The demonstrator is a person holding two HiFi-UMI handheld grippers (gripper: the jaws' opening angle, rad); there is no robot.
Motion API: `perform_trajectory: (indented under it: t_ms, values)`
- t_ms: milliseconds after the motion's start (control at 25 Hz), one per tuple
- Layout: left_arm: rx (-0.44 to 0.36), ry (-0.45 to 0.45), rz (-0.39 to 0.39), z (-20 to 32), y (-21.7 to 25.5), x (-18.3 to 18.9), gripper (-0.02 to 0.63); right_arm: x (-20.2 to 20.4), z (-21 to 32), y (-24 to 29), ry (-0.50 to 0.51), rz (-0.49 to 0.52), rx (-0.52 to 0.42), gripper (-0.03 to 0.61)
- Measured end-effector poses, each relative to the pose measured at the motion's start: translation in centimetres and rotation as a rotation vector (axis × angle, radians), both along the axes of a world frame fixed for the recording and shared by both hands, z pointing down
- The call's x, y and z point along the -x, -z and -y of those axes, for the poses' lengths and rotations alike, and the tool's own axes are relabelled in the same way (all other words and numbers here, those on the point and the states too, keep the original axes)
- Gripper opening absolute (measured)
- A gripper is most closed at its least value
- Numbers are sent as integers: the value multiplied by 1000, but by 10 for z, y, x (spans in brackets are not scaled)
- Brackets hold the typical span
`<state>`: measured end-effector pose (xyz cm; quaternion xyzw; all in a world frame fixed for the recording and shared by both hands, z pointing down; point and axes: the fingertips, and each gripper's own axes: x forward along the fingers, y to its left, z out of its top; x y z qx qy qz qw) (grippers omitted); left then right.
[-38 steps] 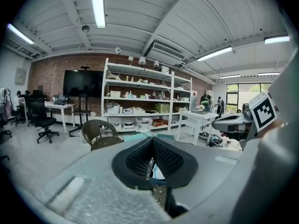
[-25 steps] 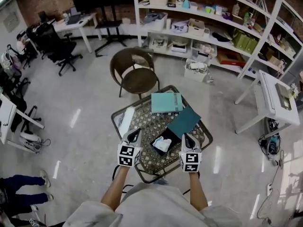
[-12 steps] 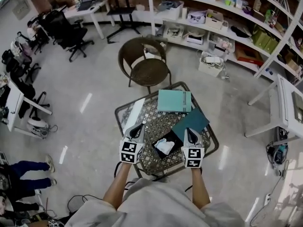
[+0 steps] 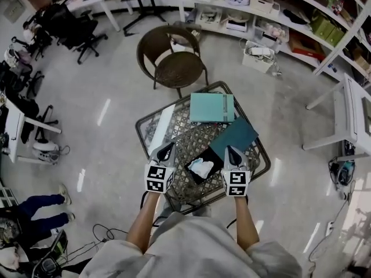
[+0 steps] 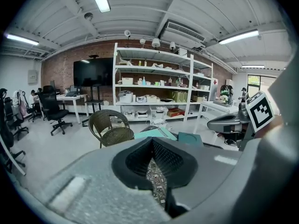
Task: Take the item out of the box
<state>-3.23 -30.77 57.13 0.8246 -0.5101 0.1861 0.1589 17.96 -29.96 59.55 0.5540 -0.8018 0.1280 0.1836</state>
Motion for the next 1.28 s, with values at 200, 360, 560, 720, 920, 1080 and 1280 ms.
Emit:
perform_trajectory:
  t_ms: [200, 360, 560, 720, 920, 1080, 1280]
  values:
    - [17, -58, -6, 11, -9, -3, 3, 2, -5, -9, -47, -1, 28, 0]
    - [25, -108, -20, 20, -19, -6, 3, 2, -8, -18, -90, -21, 45, 0]
    - [53, -163, -37, 29, -37, -7, 3, 4, -17, -33, -131, -50, 86, 0]
    - [73, -203, -45, 24, -51, -13, 3, 5, -29, -49, -150, -68, 119, 0]
    - [104, -219, -45, 17, -70, -5, 3, 15, -40, -69, -160, -68, 159, 0]
    - [133, -223, -44, 8, -84, -2, 3, 23, -51, -84, -148, -61, 194, 0]
    - [163, -220, -44, -1, -97, 3, 3, 31, -63, -104, -132, -60, 233, 0]
